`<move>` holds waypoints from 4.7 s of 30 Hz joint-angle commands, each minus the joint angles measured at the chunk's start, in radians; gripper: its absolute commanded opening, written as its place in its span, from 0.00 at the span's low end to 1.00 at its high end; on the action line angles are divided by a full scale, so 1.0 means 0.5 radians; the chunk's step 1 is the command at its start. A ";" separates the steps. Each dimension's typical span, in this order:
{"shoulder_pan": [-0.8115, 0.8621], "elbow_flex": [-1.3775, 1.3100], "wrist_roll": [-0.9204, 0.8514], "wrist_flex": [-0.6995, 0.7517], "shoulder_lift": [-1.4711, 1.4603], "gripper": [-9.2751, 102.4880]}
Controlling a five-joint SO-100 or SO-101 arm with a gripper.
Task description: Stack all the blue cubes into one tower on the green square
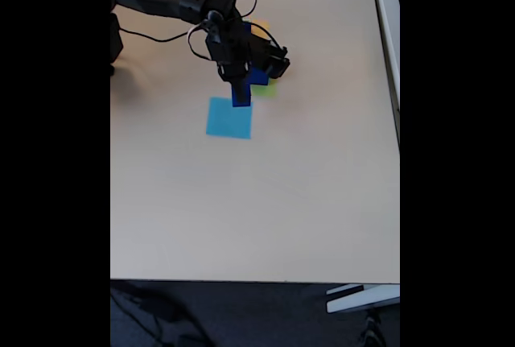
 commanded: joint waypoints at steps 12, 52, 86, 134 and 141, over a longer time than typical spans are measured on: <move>-0.417 -0.242 0.436 0.064 0.218 0.18; -0.534 0.098 0.589 -0.359 0.086 0.16; -0.518 0.138 0.730 -0.316 0.104 0.16; -0.586 -0.749 0.282 -0.482 -0.077 0.33; -0.730 -0.939 0.288 -0.779 -0.110 0.36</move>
